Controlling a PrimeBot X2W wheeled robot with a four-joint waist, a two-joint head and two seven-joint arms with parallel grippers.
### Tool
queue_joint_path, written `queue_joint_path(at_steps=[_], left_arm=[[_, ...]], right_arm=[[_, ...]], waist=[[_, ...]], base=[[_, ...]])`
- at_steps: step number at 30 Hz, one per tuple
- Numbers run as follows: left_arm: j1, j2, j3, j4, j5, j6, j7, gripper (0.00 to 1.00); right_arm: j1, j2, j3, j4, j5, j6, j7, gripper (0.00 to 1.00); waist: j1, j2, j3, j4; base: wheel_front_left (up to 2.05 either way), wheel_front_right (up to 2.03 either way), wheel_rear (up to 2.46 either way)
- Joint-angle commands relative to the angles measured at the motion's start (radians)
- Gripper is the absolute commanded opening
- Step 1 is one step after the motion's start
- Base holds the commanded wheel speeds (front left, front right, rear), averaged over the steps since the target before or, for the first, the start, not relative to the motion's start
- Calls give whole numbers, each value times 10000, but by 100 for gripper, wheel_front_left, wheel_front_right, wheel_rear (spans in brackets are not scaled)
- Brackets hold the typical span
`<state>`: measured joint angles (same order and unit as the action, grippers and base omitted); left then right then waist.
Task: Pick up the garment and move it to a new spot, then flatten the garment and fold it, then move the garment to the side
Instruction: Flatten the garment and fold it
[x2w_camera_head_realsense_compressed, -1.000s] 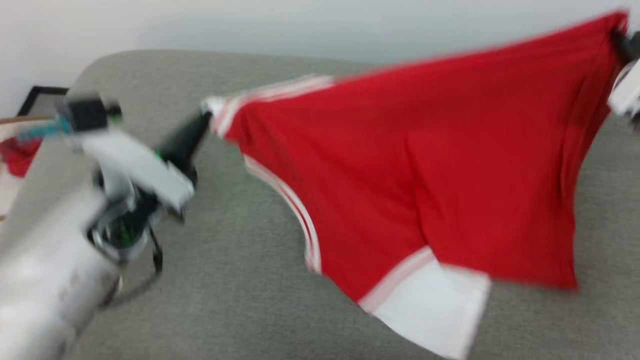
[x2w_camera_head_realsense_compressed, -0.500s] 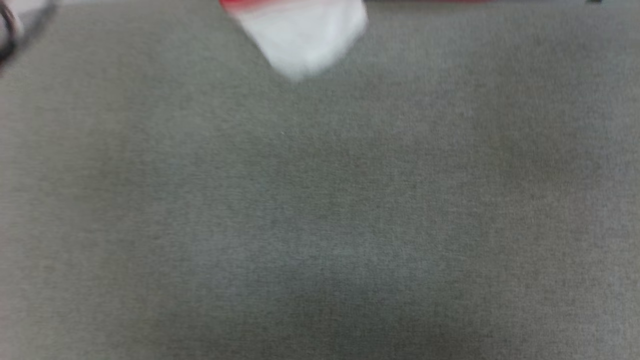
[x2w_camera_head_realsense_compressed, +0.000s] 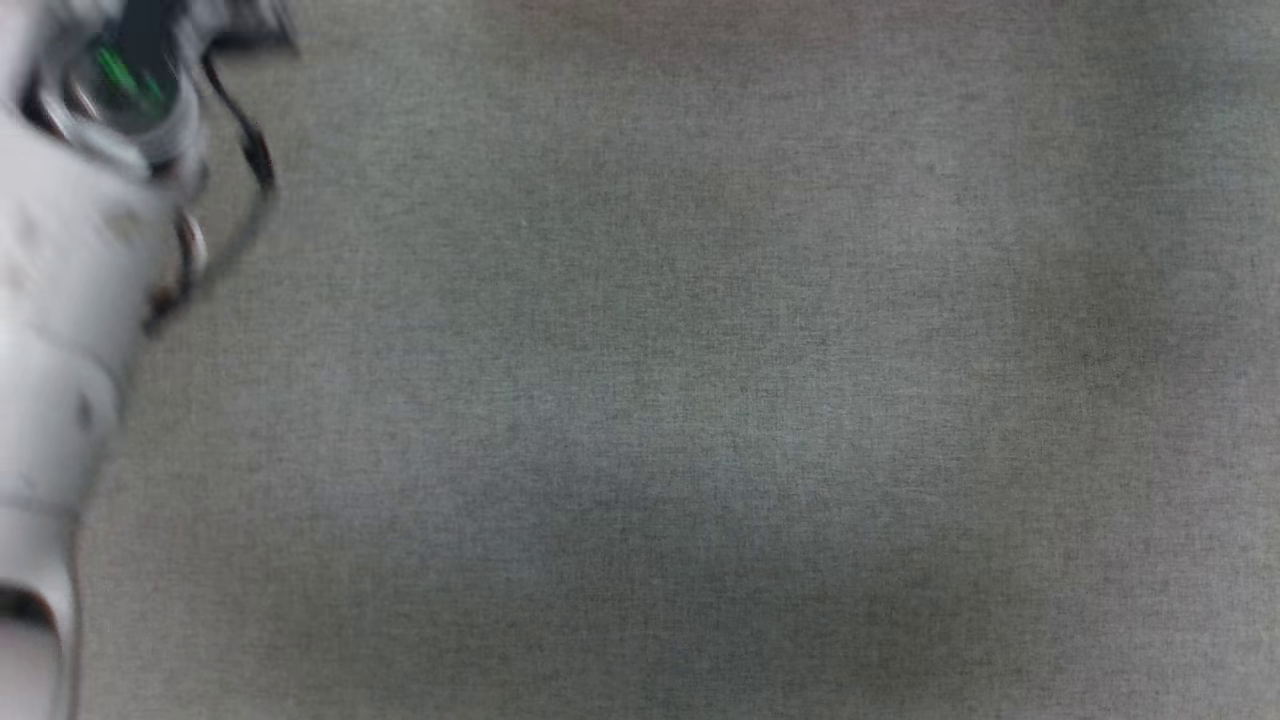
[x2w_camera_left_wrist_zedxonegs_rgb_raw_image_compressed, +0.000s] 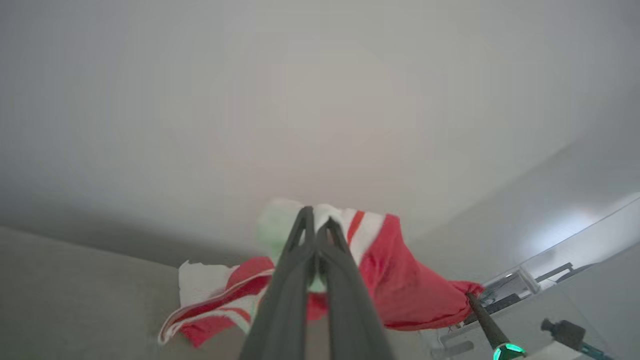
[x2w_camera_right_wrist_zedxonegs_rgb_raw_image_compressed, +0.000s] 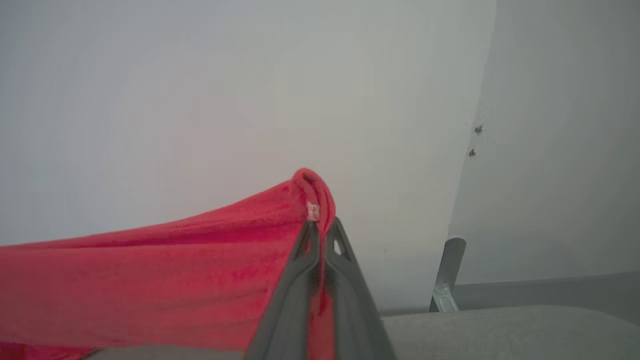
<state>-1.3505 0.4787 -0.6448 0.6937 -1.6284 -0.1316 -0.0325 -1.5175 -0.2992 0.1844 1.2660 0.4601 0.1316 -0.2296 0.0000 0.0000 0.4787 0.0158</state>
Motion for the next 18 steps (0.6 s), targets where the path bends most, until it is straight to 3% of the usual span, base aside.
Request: queue_joint_path(at_steps=[1,7,12,18], left_arm=[[674,193,-49,-357,137,25,-104,0],[3720,309,80,-2222,-184,23,-728,0],[6026,585,159,-3508,-28,23,-1434,0],[8215,934,262,-4740,204,23,-1965,0]], right_arm=[[497,55,212,-252,221,-18,92,0],[3027,-294,1277,-2061,1515,-16,905,0],[5354,-1261,1911,-4125,2830,-16,1835,0],[7952,-2492,1794,-6390,3865,-16,2616,0]], waist=[[0,0,-79,39],[0,0,-663,19],[0,0,-1247,69],[0,0,-1905,87]], base=[[0,0,0],[0,0,0],[0,0,0],[0,0,0]])
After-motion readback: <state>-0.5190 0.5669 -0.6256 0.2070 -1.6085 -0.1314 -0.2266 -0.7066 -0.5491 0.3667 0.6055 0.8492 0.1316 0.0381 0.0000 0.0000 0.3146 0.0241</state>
